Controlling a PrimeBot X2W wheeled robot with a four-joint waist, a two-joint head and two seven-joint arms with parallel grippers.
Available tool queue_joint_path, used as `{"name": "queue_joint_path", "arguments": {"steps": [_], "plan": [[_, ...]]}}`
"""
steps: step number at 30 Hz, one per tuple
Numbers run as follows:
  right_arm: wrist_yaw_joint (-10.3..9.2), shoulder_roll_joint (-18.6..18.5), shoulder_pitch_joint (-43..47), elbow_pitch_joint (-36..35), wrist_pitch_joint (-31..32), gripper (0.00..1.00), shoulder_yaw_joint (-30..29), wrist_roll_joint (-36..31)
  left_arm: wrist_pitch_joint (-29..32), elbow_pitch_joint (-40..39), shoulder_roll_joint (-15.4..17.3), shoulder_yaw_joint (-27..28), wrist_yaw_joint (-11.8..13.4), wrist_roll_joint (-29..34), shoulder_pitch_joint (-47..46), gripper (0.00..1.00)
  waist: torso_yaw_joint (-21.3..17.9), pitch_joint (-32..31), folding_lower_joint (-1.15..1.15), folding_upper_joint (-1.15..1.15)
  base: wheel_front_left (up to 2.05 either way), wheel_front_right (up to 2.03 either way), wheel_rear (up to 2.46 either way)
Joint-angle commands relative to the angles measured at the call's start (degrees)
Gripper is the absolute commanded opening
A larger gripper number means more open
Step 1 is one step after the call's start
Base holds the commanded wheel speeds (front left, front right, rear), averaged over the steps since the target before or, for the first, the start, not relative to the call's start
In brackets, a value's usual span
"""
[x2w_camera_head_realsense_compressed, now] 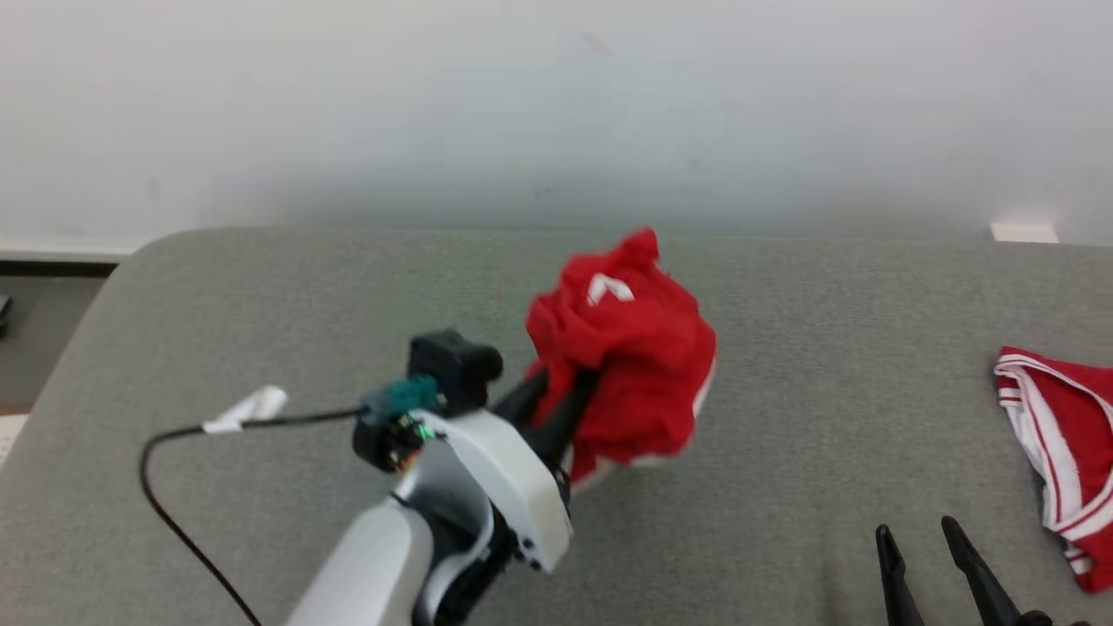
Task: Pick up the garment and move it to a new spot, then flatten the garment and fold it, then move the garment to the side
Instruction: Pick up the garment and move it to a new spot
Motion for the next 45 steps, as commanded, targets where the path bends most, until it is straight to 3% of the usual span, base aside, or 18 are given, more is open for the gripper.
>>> {"name": "queue_joint_path", "arguments": {"steps": [1, 5, 9, 15, 17, 18, 23, 28, 32, 38, 45], "plan": [[-0.17, -0.1, 0.7, -0.1, -0.1, 1.0, -0.2, 0.1, -0.1, -0.2, 0.0, -0.8, 0.1, -0.6, 1.7, 0.0, -3.6, -2.2, 0.02, -0.01, 0.0, 0.0, 0.0], [-0.17, 0.4, 1.2, -0.3, 0.0, 1.0, -0.1, 0.1, -1.7, 0.6, -1.0, -5.5, 0.0, -3.8, 6.4, 0.0, -7.1, -2.4, 0.02, -0.01, 0.0, 0.0, 0.0], [-0.17, 0.4, 1.3, -0.1, 0.0, 1.0, 0.4, 0.0, -4.3, 5.9, -1.0, -6.8, 0.7, -7.8, 7.6, 0.0, -9.9, -2.2, 0.02, -0.01, 0.0, 0.0, 0.0], [-0.17, 0.4, 1.6, 0.4, -0.1, 1.0, 0.5, -0.2, -10.6, 20.2, 0.0, -5.6, 2.9, -5.2, 4.7, 0.0, -12.3, -2.0, 0.02, -0.01, 0.0, 0.0, 0.0], [-0.17, 0.4, 1.7, 0.5, -0.1, 1.0, 0.6, -0.3, -13.6, 24.8, 0.3, -5.4, 3.4, -3.9, 4.1, 0.72, -12.7, -2.0, 0.02, -0.01, 0.0, 0.0, 0.0], [-0.16, 0.5, 1.7, 0.6, -0.1, 1.0, 0.6, -0.3, -14.7, 27.3, 0.2, -5.5, 3.4, -3.5, 3.9, 1.0, -12.8, -2.1, 0.02, -0.01, 0.0, 0.0, 0.0], [-0.17, 0.6, 2.1, 0.7, -0.1, 1.0, -0.2, -0.5, -22.2, 35.3, 0.6, -6.5, 4.1, -0.5, 1.9, 1.0, -12.5, -2.3, 0.02, -0.01, 0.0, 0.0, 0.0], [-0.16, 0.7, 2.3, 0.0, -0.1, 1.0, -1.8, -0.8, -28.3, 35.3, 0.7, -5.3, 5.8, 0.4, 1.9, 1.0, -11.0, -3.0, 0.02, -0.01, 0.0, 0.0, 0.0], [-0.16, 0.8, 3.0, -1.0, -0.1, 1.0, -4.2, -1.3, -29.5, 29.6, 2.4, -3.9, 8.3, 2.2, 5.7, 1.0, -9.1, -3.9, 0.02, -0.01, 0.0, 0.0, 0.0], [-0.17, 0.1, 3.9, -2.7, -0.1, 1.0, -6.7, -3.3, -29.5, 14.3, 5.1, 0.8, 12.5, 6.4, 16.7, 1.0, -6.2, -5.6, 0.02, -0.01, 0.0, 0.0, 0.0], [-0.17, -0.2, 4.8, -3.5, -0.1, 1.0, -8.6, -5.2, -29.5, 5.1, 6.1, 5.9, 15.4, 9.9, 27.4, 1.0, -3.4, -7.0, 0.02, -0.01, 0.0, 0.0, 0.0]]}}
